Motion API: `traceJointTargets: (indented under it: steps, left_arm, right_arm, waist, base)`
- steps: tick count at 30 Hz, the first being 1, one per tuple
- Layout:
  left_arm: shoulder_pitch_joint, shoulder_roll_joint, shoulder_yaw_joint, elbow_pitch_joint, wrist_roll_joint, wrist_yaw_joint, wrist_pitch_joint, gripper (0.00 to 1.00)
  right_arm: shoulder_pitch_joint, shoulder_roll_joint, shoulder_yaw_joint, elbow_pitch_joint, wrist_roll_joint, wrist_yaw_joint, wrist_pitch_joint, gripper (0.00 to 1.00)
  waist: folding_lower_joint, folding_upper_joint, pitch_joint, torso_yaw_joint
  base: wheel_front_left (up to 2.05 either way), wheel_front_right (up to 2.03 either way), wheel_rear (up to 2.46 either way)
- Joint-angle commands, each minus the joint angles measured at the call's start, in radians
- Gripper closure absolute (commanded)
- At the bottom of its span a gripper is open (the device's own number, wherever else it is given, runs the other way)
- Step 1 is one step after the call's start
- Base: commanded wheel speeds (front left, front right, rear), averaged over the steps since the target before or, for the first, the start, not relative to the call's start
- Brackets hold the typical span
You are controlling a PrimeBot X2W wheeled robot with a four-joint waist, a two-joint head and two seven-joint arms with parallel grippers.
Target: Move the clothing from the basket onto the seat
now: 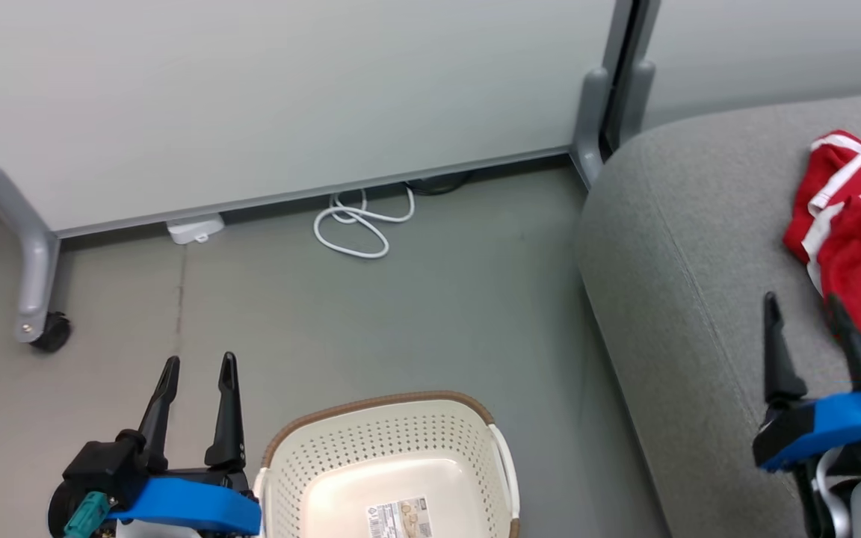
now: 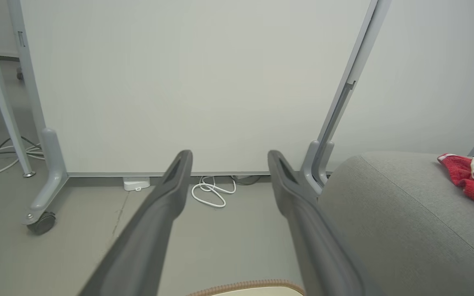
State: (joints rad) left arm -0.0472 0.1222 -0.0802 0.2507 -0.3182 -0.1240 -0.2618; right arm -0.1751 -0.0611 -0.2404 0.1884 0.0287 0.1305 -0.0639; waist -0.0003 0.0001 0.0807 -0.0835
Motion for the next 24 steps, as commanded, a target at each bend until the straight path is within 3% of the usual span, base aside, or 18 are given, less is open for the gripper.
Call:
traceJointTargets:
  steps: [1,12,24]
  left_arm:
    - [0.008,-0.006,0.003,0.002,0.008,-0.004,-0.005,0.00]
    - [0.037,-0.023,0.059,0.041,0.015,-0.006,-0.005,0.00]
    - [0.029,-0.017,0.077,0.083,0.023,-0.009,-0.005,0.00]
  right_arm:
    - [0.028,0.005,0.011,-0.015,0.003,0.001,0.004,0.00]
    - [0.122,0.010,0.144,-0.088,0.067,0.000,0.041,0.00]
    - [0.158,0.010,0.179,-0.056,0.125,0.001,0.021,0.00]
  waist:
    - [0.0003,-0.0001,-0.017,0.019]
    - [0.0003,-0.0001,-0.052,0.075]
    - [0.0003,-0.0001,-0.071,0.090]
  base:
    - [0.00,0.00,0.00]
    - [0.00,0.00,0.00]
    - [0.00,0.00,0.00]
